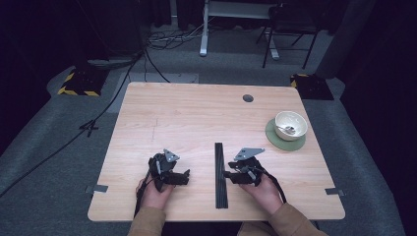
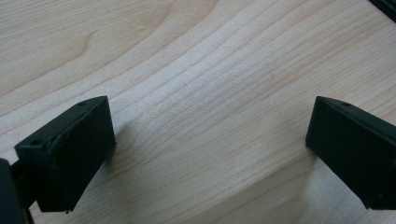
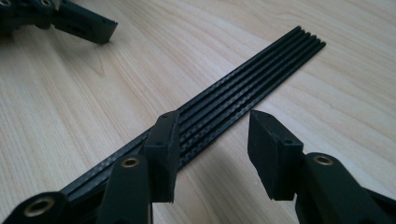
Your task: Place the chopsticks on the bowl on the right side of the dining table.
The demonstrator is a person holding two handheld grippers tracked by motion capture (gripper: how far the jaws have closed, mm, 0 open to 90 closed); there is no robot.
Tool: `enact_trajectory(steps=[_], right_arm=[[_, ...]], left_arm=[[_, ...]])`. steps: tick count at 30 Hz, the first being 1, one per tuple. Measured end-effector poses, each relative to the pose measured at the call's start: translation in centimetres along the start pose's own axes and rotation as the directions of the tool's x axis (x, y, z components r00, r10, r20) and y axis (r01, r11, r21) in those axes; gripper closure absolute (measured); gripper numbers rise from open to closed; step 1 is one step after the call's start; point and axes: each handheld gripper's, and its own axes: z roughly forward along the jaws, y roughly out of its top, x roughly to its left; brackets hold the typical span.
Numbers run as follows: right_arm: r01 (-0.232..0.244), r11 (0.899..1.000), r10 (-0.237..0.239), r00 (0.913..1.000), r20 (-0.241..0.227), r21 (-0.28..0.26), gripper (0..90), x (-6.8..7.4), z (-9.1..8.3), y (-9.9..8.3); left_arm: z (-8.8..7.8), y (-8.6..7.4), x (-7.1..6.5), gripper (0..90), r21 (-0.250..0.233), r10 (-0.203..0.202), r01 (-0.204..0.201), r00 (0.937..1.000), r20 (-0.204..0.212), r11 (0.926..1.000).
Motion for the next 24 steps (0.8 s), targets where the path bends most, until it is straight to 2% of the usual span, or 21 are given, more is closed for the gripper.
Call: enact_trajectory(steps=[5,10,20,24], right_arm=[[0.019,1.0,-0.019,0.9997,0.012,0.022,54.0,0.27,0.43,-0.41],[0.015,0.999,-0.015,0.9998,0.013,0.039,53.3,0.48,0.74,-0.68],[0.008,1.0,-0.008,0.9999,0.013,0.03,53.4,0.03,0.48,-0.81],[0.015,1.0,-0.015,0.9998,0.013,0.015,53.2,0.37,0.24,-0.71]], left_arm=[[-0.01,0.0,0.01,1.6,0.001,0.0,0.0,1.0,0.001,1.0],[0.0,0.0,0.0,1.6,-0.001,0.0,0.0,1.0,-0.001,1.0],[0.01,-0.01,-0.01,1.6,-0.001,0.0,0.0,1.0,-0.001,1.0],[0.01,-0.01,-0.01,1.6,-0.001,0.0,0.0,1.0,-0.001,1.0]])
